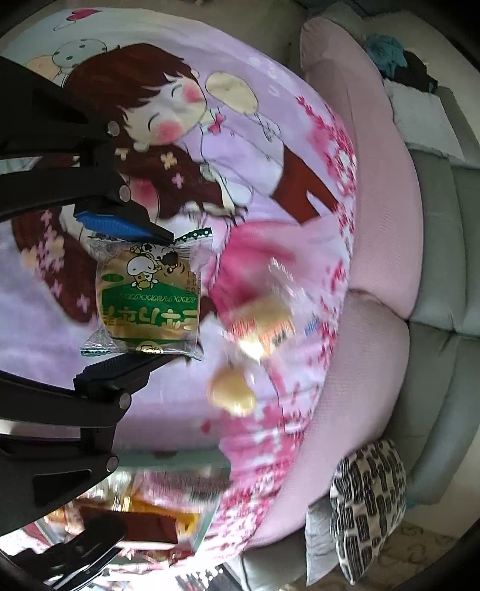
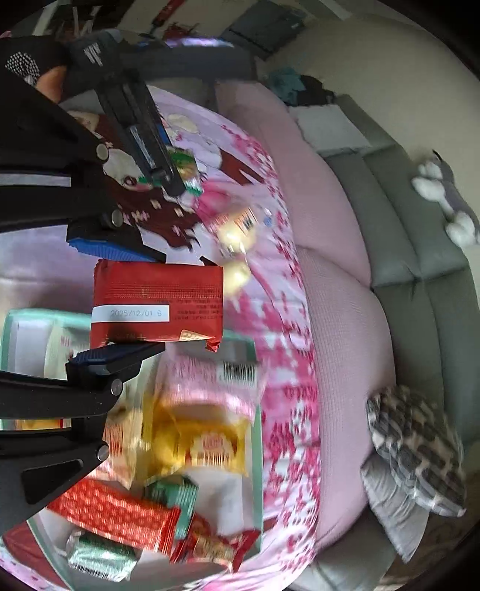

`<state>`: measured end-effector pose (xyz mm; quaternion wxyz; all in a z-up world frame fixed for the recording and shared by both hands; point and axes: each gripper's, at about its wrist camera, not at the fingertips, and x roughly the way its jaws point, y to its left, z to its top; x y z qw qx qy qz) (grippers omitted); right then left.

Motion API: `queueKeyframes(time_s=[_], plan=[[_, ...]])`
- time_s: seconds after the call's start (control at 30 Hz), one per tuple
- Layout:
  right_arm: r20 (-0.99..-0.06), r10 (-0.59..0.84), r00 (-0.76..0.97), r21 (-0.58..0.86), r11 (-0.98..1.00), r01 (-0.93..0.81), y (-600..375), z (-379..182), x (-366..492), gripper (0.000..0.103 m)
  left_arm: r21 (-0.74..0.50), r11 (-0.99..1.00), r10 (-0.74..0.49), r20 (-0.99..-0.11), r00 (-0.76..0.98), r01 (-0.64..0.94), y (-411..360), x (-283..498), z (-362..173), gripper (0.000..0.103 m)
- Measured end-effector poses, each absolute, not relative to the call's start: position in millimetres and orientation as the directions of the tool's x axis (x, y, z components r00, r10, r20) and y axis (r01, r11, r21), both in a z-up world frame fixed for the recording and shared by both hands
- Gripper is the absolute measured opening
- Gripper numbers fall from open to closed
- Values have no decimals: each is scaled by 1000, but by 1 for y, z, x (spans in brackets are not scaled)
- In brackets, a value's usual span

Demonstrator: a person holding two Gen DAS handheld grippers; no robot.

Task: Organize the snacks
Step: 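Lift the green cracker pack and red box and carry them over the tray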

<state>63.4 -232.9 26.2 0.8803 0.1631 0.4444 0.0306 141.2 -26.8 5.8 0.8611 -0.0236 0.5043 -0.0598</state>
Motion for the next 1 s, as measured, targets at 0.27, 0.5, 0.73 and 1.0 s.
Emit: queueKeyframes(time_s=[0.27, 0.5, 0.73, 1.0], plan=[[-777, 63, 627, 323, 894, 310, -321, 25, 47, 42, -162, 965, -243, -845, 477, 204, -75, 124, 22, 57], [-797, -53, 602, 314, 814, 488, -391, 16, 20, 42, -175, 925, -319, -838, 443, 336, -129, 109, 29, 57], [-814, -87, 574, 315, 765, 562, -426, 7, 5, 42, -162, 879, -355, -850, 390, 448, -185, 93, 17, 57], [-831, -67, 552, 318, 757, 570, -431, -6, 6, 42, -146, 860, -355, -859, 369, 488, -203, 93, 1, 58]])
